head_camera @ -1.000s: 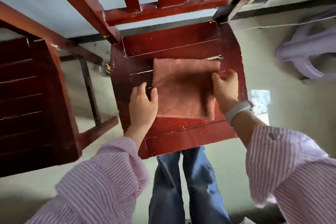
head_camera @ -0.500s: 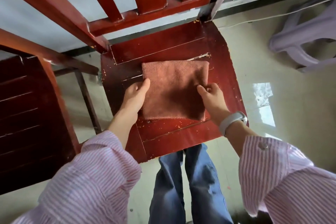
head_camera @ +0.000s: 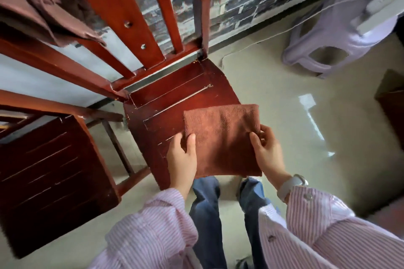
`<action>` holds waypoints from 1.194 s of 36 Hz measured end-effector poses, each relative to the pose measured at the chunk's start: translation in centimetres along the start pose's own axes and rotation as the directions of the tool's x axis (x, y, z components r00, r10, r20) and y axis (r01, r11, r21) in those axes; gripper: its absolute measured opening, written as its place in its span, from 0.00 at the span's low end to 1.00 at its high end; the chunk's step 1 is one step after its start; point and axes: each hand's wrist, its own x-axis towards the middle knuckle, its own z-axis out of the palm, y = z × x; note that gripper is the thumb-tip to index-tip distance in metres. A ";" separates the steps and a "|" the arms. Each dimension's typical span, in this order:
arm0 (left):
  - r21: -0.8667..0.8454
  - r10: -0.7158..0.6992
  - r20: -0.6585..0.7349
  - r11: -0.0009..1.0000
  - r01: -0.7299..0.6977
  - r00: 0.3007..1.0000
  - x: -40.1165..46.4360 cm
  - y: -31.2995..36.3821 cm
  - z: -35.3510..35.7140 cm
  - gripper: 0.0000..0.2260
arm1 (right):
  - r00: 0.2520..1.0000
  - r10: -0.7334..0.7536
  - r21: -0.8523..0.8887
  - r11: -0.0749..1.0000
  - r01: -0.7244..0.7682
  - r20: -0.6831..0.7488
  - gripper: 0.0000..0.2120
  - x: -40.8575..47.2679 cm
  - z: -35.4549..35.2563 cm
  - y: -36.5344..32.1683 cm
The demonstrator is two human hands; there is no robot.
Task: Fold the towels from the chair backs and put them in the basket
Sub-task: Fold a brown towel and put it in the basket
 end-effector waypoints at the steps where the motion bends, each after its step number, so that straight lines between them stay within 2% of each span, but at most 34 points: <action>1: 0.019 0.030 -0.005 0.999 -0.030 1.000 -0.9 1.1 0.2 0.15 | 1.000 -0.014 0.005 1.000 0.014 -0.013 0.11 -0.6 -1.4 -0.3; 10: 0.116 0.247 0.035 0.961 -0.249 0.968 -7.9 13.8 6.9 0.13 | 0.982 -0.034 0.107 0.993 0.055 -0.186 0.12 -1.6 -16.7 -1.3; 16: 0.097 0.381 0.084 0.916 -0.388 0.921 -14.1 24.0 16.2 0.12 | 0.942 -0.022 0.136 0.988 0.071 -0.335 0.12 -0.6 -30.7 0.8; 22: 0.039 0.459 0.208 0.878 -0.476 0.864 -20.2 32.1 26.4 0.11 | 0.867 0.010 0.139 0.988 0.069 -0.498 0.11 0.0 -44.1 4.4; 28: 0.011 0.555 0.339 0.805 -0.593 0.760 -24.8 38.9 35.1 0.10 | 0.780 0.100 0.198 0.980 0.032 -0.618 0.12 0.5 -54.1 7.5; 33: -0.014 0.609 0.477 0.726 -0.687 0.634 -26.9 44.6 42.3 0.11 | 0.703 0.171 0.263 0.964 0.025 -0.690 0.12 2.3 -60.8 9.3; 37: -0.053 0.623 0.573 0.676 -0.735 0.532 -27.7 49.9 48.8 0.12 | 0.625 0.210 0.288 0.957 0.025 -0.752 0.13 5.1 -66.5 10.3; 43: -0.103 0.635 0.648 0.620 -0.778 0.421 -28.9 58.0 58.3 0.11 | 0.533 0.305 0.362 0.932 0.003 -0.789 0.13 10.7 -75.1 11.2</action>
